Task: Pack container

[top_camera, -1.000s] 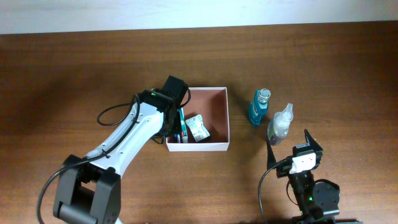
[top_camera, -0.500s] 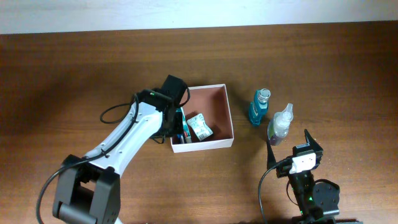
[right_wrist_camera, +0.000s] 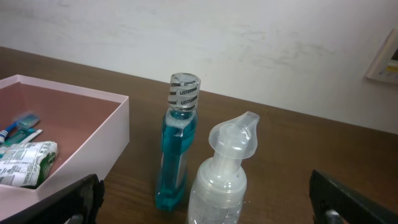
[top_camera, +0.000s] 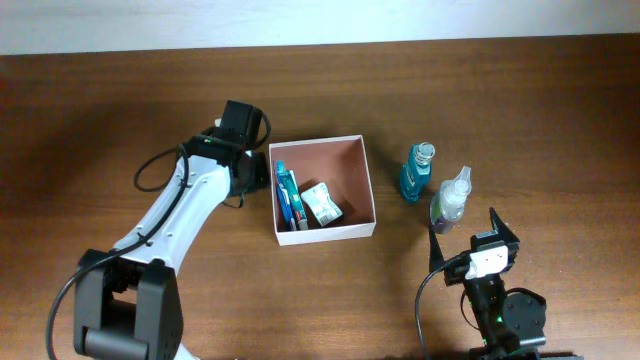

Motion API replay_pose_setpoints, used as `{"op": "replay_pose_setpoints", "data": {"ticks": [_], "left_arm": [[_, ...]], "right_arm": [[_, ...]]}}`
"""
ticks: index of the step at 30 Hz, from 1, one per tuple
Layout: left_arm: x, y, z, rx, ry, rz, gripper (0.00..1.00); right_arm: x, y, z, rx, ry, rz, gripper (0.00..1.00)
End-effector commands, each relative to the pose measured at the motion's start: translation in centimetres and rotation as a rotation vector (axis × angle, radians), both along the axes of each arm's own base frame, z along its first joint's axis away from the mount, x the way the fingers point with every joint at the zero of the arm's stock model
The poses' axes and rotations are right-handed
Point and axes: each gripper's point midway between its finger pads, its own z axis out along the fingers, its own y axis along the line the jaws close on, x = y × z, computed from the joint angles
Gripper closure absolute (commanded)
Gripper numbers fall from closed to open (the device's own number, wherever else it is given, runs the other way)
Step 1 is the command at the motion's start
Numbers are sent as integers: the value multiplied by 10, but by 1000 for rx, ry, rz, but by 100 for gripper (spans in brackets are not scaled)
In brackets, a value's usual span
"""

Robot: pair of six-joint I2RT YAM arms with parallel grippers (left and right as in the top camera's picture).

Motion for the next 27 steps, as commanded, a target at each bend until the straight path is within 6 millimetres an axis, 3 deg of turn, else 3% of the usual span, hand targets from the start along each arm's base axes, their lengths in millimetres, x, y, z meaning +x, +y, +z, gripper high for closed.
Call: {"op": "replay_pose_setpoints", "data": {"ticks": [1, 8, 20, 27], "left_arm": [[16, -11, 22, -45, -93, -56, 99], [26, -19, 21, -85, -121, -68, 100], [34, -31, -7, -125, -83, -90, 100], [38, -34, -7, -138, -98, -95, 100]], "right_arm": [[0, 0, -2, -4, 3, -1, 1], [0, 0, -2, -4, 3, -1, 2], [0, 0, -2, -4, 3, -1, 2], [0, 0, -2, -4, 3, -1, 2]]}}
